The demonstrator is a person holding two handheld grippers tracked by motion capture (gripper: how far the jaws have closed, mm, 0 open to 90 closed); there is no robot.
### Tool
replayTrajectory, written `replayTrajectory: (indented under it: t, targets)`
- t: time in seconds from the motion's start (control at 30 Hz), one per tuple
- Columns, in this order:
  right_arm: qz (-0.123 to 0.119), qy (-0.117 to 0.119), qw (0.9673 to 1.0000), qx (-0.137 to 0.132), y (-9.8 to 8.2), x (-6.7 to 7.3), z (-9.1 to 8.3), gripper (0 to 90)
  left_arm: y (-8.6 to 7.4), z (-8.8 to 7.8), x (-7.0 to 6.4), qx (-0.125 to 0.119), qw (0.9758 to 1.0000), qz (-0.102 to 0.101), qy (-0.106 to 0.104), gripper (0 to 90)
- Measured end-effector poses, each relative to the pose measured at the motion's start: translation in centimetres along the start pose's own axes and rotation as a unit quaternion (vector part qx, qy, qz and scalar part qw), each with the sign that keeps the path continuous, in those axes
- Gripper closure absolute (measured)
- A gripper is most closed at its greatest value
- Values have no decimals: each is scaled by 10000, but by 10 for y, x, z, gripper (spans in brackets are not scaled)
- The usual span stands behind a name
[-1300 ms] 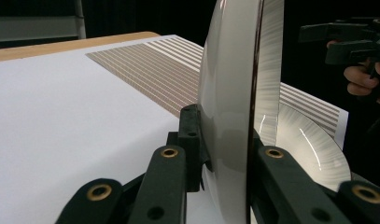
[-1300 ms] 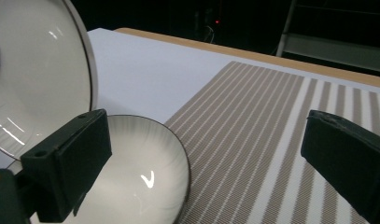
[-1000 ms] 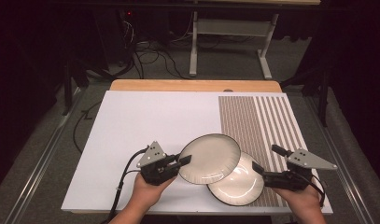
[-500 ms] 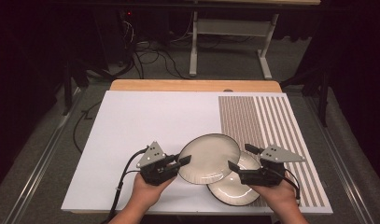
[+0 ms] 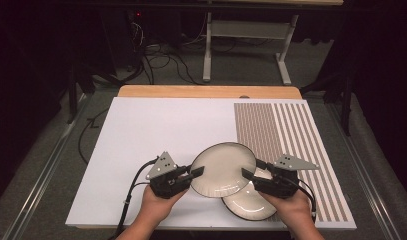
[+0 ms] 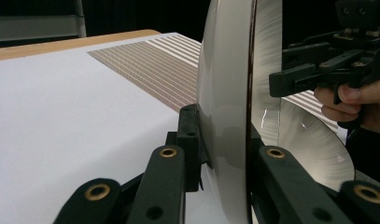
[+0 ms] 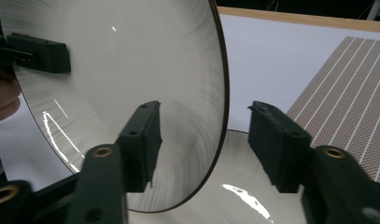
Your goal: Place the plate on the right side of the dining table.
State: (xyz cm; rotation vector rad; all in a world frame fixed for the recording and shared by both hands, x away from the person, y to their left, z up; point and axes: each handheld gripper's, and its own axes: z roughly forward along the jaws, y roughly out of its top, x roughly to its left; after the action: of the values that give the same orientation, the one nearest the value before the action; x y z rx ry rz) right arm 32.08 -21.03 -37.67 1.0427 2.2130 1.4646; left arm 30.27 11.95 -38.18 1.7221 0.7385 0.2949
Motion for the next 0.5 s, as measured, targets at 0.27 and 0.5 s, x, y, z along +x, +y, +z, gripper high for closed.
replayTrajectory:
  t: [0.27, 0.5]
  targets:
    - [177, 193, 9995, 174, -5, -3, 3, 657, -1, 0, 0, 4, 10000, 15, 23, 779]
    - [229, 235, 9992, 248, -6, -4, 6, 791, -1, 0, 0, -4, 10000, -32, 16, 780]
